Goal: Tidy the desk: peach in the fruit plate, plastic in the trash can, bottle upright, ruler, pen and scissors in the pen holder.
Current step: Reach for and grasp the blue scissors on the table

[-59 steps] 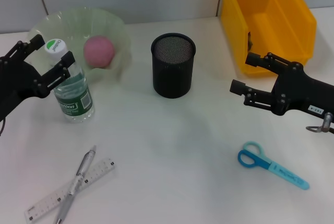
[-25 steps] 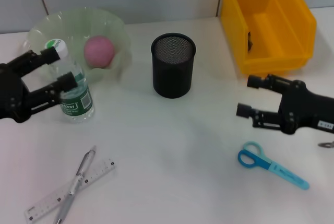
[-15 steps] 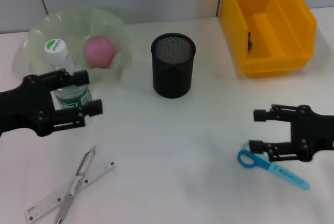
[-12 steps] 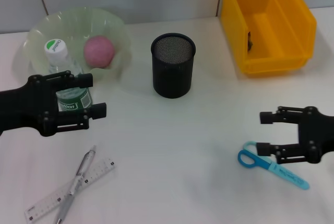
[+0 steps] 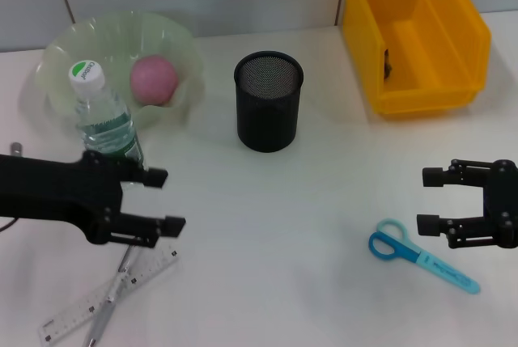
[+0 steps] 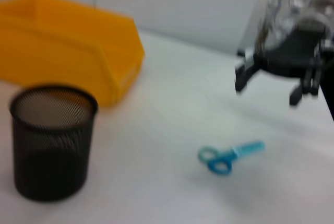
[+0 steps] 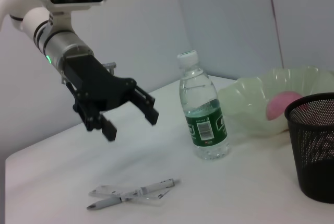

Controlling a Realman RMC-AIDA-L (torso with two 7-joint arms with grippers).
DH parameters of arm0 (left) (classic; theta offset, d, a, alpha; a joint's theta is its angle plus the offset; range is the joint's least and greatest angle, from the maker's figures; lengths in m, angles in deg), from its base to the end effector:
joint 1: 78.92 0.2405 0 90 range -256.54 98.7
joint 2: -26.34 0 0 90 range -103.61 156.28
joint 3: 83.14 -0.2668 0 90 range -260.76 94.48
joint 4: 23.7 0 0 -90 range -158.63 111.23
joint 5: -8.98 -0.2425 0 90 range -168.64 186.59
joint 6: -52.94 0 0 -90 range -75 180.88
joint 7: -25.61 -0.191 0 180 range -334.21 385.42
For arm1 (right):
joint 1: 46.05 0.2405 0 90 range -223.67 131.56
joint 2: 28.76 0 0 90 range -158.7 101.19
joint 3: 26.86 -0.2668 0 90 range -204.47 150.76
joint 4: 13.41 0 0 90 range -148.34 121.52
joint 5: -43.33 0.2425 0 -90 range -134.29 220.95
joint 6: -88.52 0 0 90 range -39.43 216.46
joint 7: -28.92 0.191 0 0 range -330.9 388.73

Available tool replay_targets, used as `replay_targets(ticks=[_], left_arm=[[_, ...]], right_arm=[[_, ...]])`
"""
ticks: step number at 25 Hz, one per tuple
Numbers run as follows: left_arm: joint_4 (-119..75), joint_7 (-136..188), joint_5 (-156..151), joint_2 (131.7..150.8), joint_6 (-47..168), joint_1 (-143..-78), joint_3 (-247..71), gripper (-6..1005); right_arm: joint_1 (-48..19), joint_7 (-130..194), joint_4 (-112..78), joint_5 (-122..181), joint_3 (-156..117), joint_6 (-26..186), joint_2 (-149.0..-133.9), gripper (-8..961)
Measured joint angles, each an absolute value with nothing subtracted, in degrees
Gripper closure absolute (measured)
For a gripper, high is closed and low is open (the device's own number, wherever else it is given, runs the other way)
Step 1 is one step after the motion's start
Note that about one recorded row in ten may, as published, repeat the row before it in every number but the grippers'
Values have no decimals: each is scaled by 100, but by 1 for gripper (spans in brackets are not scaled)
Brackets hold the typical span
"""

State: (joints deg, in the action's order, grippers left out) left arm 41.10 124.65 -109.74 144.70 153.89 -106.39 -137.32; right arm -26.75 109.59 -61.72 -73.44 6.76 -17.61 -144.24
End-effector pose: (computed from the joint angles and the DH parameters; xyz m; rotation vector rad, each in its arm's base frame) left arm -0.2210 0.3589 -0.0077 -2.9971 -0.5003 -0.3480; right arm 0.3187 0.3069 0.0281 -2.7415 0.6546 0.6877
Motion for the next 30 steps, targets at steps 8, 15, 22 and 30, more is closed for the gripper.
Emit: replay_targets(ticks=[8,15,22,30], left_arm=[[4665,13306,-11550,14485,15101,-10755,-14694,205],[4970,13575,-11610,14493,14886,-10757,-15153,205],[4862,13299,-11024,14493,14838,-10707,-15122,206],[4599,13046,-10668,14486,14837,-10689,-15099,206]], right_arm=[[-2674,10963,-6152,-7354,699,-1729,-14425,123],[-2672,10967,-6139,-7415,677,-1729,-14425,123],[-2688,11079,-6277,-7523,635,-1735,-14425,123],[-2483,12124,-7328,-8122,661,-1904,-14424,123]])
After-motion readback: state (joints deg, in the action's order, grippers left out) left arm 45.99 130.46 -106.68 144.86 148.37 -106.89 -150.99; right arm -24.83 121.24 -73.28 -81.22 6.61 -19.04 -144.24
